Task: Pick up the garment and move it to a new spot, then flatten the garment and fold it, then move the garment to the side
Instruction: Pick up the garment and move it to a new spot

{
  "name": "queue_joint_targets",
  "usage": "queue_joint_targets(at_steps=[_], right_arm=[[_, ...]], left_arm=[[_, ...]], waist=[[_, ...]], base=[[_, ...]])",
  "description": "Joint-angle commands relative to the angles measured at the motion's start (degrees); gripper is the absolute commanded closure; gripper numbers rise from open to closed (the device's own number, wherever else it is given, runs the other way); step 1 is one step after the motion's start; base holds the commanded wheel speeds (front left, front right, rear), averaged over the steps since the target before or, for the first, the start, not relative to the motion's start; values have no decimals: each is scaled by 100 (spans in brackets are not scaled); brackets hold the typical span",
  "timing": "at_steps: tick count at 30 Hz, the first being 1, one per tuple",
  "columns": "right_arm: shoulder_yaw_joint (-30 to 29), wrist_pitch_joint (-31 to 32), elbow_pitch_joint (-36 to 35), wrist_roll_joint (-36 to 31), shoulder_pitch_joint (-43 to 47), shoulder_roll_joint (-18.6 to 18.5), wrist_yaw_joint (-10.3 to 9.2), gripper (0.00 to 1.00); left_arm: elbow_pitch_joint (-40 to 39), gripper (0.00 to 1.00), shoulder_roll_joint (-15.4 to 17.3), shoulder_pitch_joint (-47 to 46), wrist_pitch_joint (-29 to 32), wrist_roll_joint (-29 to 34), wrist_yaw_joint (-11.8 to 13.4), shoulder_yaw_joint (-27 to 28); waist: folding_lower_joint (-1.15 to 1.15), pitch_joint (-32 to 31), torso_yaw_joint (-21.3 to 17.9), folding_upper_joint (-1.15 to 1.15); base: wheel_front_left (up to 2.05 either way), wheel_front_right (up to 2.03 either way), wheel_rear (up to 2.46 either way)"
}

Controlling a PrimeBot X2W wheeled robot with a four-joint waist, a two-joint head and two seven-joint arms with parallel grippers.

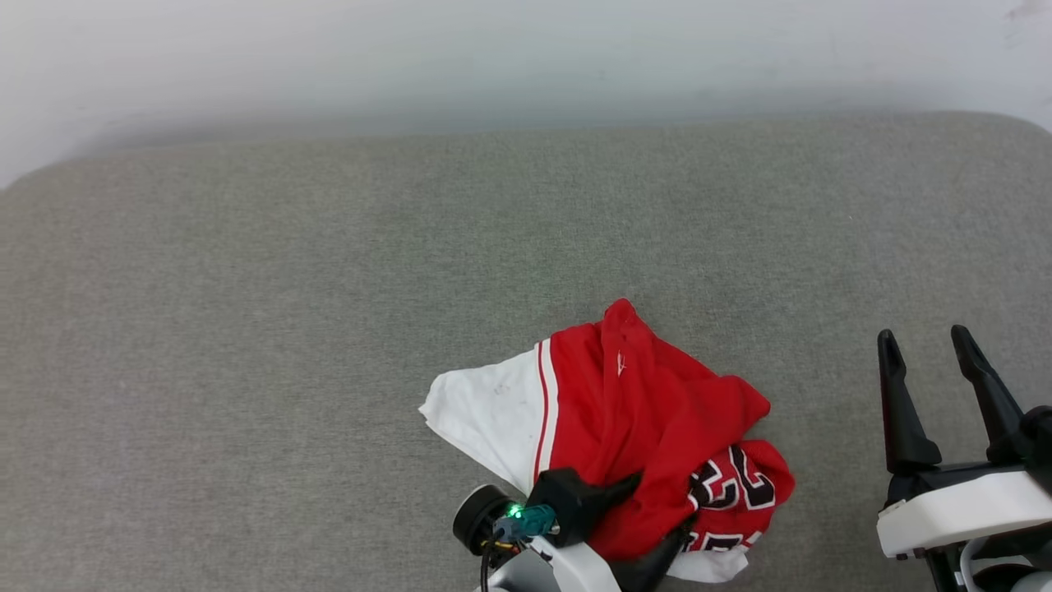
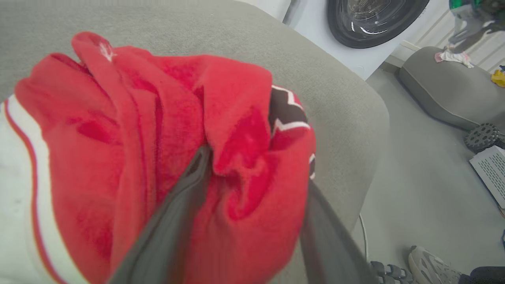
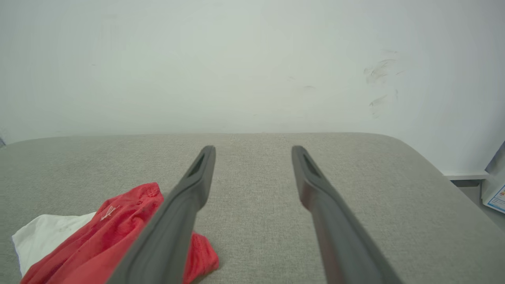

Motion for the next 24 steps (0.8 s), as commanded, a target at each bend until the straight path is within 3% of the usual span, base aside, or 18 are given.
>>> queue_joint_targets(at_steps=[1, 9, 24], right_arm=[[-4, -24, -4, -17, -56, 5, -4, 0], [-16, 62, 83, 15, 158, 5, -3, 0], [-19, 166, 65, 176, 608, 4, -3, 0]], left_arm=[[-16, 0, 26, -83, -38, 29, -12, 10], [-437, 0, 185, -164, -722, 139, 95, 126], [-814, 0, 844, 480, -933, -56, 1410, 1787]], waist=[[0, -52, 42, 0], [0, -509, 274, 0], [0, -932, 539, 0]], base=[[0, 0, 0], [0, 0, 0], [0, 0, 0]])
